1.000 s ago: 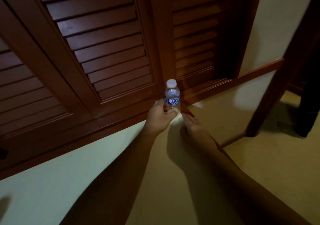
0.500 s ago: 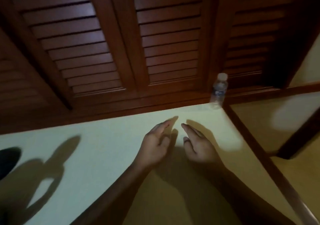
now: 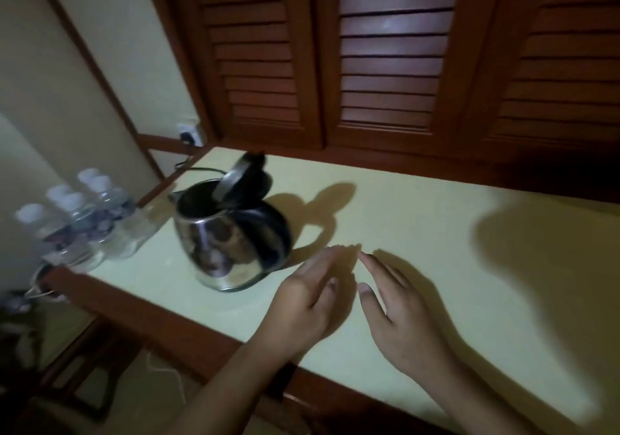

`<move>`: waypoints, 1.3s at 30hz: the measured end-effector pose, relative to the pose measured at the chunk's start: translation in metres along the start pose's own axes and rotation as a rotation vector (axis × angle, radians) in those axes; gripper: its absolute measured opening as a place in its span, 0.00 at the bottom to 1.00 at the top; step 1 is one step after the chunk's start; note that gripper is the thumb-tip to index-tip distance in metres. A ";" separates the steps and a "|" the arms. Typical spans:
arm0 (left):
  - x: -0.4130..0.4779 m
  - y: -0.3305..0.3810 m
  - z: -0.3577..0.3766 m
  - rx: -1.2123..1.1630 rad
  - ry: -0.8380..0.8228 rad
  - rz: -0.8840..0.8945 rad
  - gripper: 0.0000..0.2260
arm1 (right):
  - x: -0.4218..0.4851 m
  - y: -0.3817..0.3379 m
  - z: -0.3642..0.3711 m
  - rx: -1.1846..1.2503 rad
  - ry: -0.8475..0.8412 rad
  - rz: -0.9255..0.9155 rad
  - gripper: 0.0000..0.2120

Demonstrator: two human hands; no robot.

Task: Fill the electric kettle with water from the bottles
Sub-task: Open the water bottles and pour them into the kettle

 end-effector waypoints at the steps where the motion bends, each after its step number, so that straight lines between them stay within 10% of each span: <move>1: -0.014 -0.012 -0.014 0.013 0.006 -0.002 0.22 | -0.003 -0.014 0.014 -0.005 -0.012 -0.012 0.22; 15: -0.138 -0.140 -0.210 0.025 0.163 -0.084 0.18 | 0.004 -0.189 0.218 0.003 -0.122 -0.203 0.21; 30: -0.139 -0.244 -0.337 0.015 0.744 -0.407 0.17 | 0.099 -0.208 0.350 -0.539 -0.426 -0.107 0.33; 39: -0.106 -0.268 -0.339 -0.151 0.616 -0.375 0.27 | 0.098 -0.203 0.356 -0.636 -0.463 -0.102 0.34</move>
Point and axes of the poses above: each hand's wrist, its own x-axis towards the middle knuckle, its own z-axis out of the palm, y = z × x, the point moved 8 cm from there along x, towards the middle knuckle, and after that the axes turned 1 degree about -y, right-handed, at the moved point
